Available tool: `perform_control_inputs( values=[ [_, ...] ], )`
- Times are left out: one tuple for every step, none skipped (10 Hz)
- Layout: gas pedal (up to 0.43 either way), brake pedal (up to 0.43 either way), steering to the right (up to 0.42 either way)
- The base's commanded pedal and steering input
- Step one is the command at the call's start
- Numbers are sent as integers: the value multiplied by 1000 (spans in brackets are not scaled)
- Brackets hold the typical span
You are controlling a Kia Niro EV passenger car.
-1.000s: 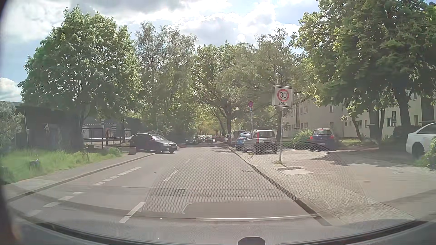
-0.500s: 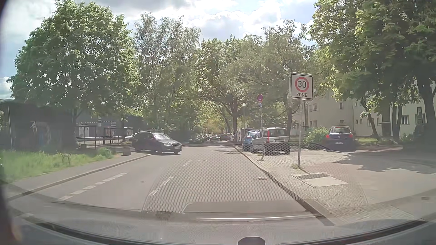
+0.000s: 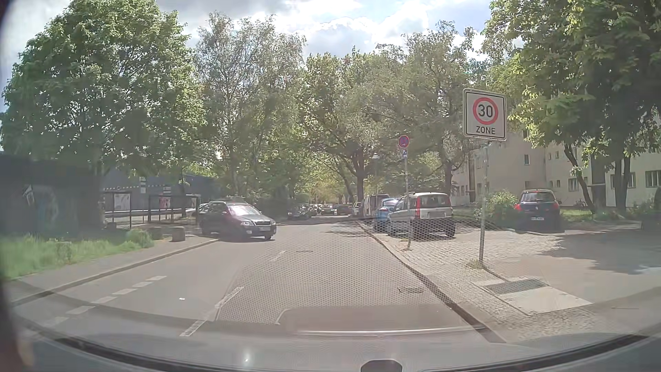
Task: Follow the waypoints while adhering to traffic rules and regulations
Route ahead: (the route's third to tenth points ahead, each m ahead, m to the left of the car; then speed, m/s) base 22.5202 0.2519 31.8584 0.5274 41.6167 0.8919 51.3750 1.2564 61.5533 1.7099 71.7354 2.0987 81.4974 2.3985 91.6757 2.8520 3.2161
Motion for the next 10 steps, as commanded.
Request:
perform_control_inputs(
  values=[
    [0, 146, -9],
    [0, 73, -9],
    [0, 30, -10],
    [0, 24, -9],
    [0, 24, -7],
    [0, 24, -12],
    [0, 24, -18],
    [0, 24, -21],
    [0, 24, -20],
    [0, 24, -17]
  ],
)
